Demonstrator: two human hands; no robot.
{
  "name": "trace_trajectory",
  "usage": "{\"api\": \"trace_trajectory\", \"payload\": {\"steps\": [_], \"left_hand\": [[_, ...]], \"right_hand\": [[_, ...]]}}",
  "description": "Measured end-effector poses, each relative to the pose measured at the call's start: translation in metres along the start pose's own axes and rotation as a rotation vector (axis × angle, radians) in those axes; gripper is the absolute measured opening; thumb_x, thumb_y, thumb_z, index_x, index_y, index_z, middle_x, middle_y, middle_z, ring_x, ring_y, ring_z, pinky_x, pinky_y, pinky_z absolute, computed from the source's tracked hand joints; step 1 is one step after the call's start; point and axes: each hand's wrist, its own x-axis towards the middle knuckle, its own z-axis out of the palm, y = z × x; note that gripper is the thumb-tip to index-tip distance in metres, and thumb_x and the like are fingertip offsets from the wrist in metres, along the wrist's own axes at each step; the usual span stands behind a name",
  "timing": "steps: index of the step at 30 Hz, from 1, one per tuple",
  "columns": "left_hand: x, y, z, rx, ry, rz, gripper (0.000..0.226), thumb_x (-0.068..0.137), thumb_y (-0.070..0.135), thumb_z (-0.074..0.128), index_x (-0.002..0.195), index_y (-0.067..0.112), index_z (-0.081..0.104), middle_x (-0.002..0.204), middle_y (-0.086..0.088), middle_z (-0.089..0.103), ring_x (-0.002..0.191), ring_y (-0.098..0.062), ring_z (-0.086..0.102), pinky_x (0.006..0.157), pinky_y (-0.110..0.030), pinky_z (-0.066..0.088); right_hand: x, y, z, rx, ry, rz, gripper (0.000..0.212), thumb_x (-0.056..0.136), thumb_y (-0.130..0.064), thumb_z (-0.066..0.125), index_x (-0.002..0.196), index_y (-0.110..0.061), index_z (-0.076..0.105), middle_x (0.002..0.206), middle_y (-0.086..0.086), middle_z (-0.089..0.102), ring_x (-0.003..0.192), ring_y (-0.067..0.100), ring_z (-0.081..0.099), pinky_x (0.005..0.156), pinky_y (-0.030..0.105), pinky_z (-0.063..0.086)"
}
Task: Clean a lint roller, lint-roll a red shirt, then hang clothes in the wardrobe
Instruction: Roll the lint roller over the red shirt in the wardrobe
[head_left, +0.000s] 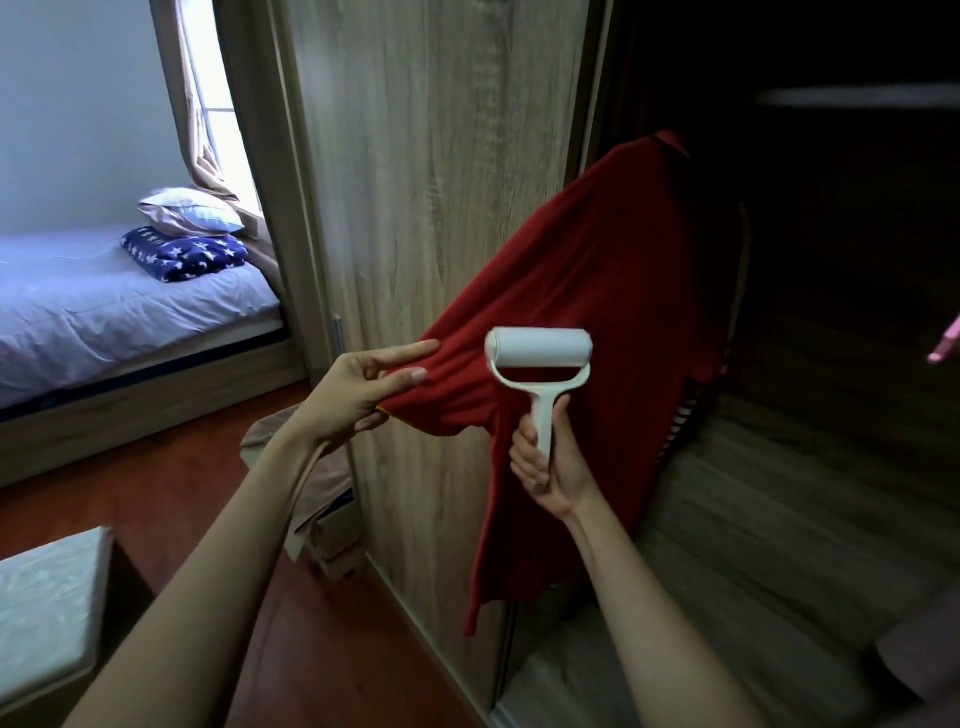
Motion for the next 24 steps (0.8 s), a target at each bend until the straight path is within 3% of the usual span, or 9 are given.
{"api": "trace_trajectory", "payload": {"steps": [4,7,11,13,17,22,24], "left_hand": [[-0.002,0.003,0.002,0.037,-0.051,-0.015,0.071,0.056,0.045,0.088,0.12,0.023,0.068,0.055,-0.004,0.046,0.027,-0.004,0.028,0.029,-0.011,0.022],[-0.004,0.008,0.005,-0.008,-0.028,-0.035,0.059,0.07,0.021,0.075,0.127,0.015,0.061,0.043,0.01,0.049,0.027,0.002,0.031,0.028,-0.009,0.024],[0.0,-0.001,-0.002,0.002,0.015,-0.025,0.042,0.079,0.01,0.066,0.118,0.022,0.069,0.045,0.003,0.044,0.027,-0.002,0.027,0.028,-0.011,0.022],[0.003,-0.005,-0.005,0.013,0.048,-0.035,0.039,0.082,0.007,0.064,0.118,0.022,0.069,0.046,-0.001,0.045,0.026,-0.003,0.025,0.028,-0.01,0.021],[0.003,-0.003,-0.003,0.006,0.051,-0.033,0.04,0.088,0.0,0.058,0.121,0.02,0.066,0.043,0.002,0.043,0.026,-0.003,0.022,0.027,-0.01,0.021],[0.006,-0.006,-0.007,0.014,0.04,-0.047,0.04,0.086,0.003,0.06,0.123,0.017,0.065,0.042,0.003,0.043,0.025,-0.003,0.025,0.027,-0.01,0.021],[0.007,-0.006,-0.008,0.022,0.042,-0.055,0.04,0.087,0.002,0.059,0.125,0.016,0.064,0.042,0.004,0.043,0.026,-0.002,0.025,0.027,-0.01,0.021]], "right_hand": [[0.022,-0.045,0.01,-0.095,-0.086,0.003,0.05,0.065,-0.067,0.069,0.061,-0.018,0.056,0.04,-0.009,0.036,0.029,-0.001,0.029,0.028,0.014,0.02],[0.031,-0.057,0.011,-0.141,-0.179,0.02,0.047,0.072,-0.061,0.066,0.058,-0.019,0.05,0.042,-0.01,0.037,0.031,-0.001,0.03,0.031,0.015,0.018],[0.004,-0.005,-0.007,-0.129,-0.103,0.127,0.047,0.071,-0.049,0.076,0.052,-0.021,0.043,0.038,-0.009,0.031,0.028,0.0,0.025,0.03,0.015,0.012],[0.006,-0.012,0.0,-0.168,-0.062,0.121,0.046,0.074,-0.04,0.076,0.049,-0.023,0.041,0.035,-0.009,0.03,0.026,0.0,0.024,0.03,0.013,0.015],[0.032,-0.058,0.016,-0.308,-0.044,0.064,0.043,0.086,-0.02,0.052,0.046,-0.024,0.038,0.034,-0.009,0.027,0.026,0.002,0.021,0.033,0.017,0.009],[0.002,0.002,-0.014,-0.284,-0.048,0.21,0.036,0.073,-0.025,0.061,0.046,-0.025,0.039,0.034,-0.009,0.027,0.026,0.002,0.021,0.031,0.013,0.016],[0.004,-0.008,-0.012,-0.318,-0.056,0.215,0.036,0.074,-0.022,0.059,0.045,-0.025,0.038,0.033,-0.009,0.026,0.026,0.002,0.02,0.031,0.011,0.018]]}}
